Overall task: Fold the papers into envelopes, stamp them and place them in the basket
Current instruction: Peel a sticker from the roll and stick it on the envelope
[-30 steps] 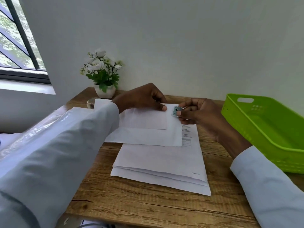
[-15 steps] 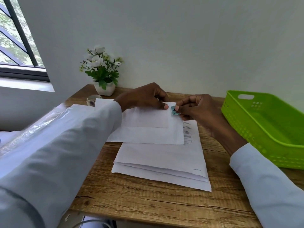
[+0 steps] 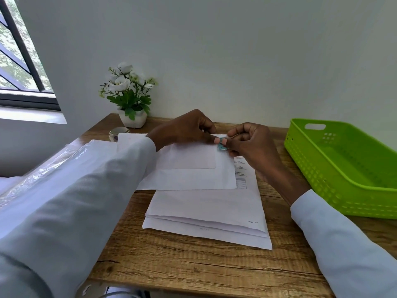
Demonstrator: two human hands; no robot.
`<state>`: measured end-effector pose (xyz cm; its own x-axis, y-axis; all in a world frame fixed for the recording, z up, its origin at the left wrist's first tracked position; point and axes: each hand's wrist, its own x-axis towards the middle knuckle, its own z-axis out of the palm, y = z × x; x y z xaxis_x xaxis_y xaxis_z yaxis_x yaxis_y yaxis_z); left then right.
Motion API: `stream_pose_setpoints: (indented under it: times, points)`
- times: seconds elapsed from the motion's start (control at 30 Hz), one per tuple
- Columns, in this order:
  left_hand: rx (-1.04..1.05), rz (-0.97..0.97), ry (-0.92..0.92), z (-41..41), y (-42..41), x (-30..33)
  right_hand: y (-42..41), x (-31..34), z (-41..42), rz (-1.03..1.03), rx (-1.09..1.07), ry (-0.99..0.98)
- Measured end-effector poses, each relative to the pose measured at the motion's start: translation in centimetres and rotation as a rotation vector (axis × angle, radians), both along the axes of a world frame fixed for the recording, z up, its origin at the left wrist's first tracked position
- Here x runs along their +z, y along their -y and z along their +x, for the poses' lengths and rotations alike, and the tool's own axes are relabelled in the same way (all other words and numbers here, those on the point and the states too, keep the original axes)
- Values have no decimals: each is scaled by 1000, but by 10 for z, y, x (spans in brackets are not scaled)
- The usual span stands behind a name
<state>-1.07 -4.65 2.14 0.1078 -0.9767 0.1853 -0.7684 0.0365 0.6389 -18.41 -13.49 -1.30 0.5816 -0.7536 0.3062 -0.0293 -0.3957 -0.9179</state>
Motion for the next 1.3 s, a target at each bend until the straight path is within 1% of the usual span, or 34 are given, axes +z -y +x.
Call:
stream_pose_setpoints:
  times: [0.27, 0.37, 0.5, 0.57, 0.67, 0.73, 0.87, 1.03, 1.2, 1.3]
  points:
    - [14, -25, 26, -2, 1, 1, -1, 2, 1, -28, -34, -24]
    - [13, -31, 50, 1, 1, 2, 2, -2, 2, -61, -70, -85]
    - [11, -37, 44, 3, 1, 4, 8, -5, 1, -157, -139, -178]
    - [13, -40, 40, 3, 1, 5, 8, -3, -2, -61, -67, -126]
    - [5, -45, 34, 1, 4, 5, 6, -4, -6, 187, 109, -35]
    - [1, -38, 34, -1, 5, 5, 6, -6, -5, 264, 156, 3]
    - [14, -48, 22, -4, 9, 2, 5, -6, -2, 256, 140, 27]
    - [36, -71, 89, -3, 17, -1, 9, -8, -3, 253, 166, 21]
    - [45, -122, 97, -9, 23, -2, 12, -5, 0, 276, 87, 37]
    - [122, -140, 146, -10, 27, -7, 15, -6, -3, 268, 92, 27]
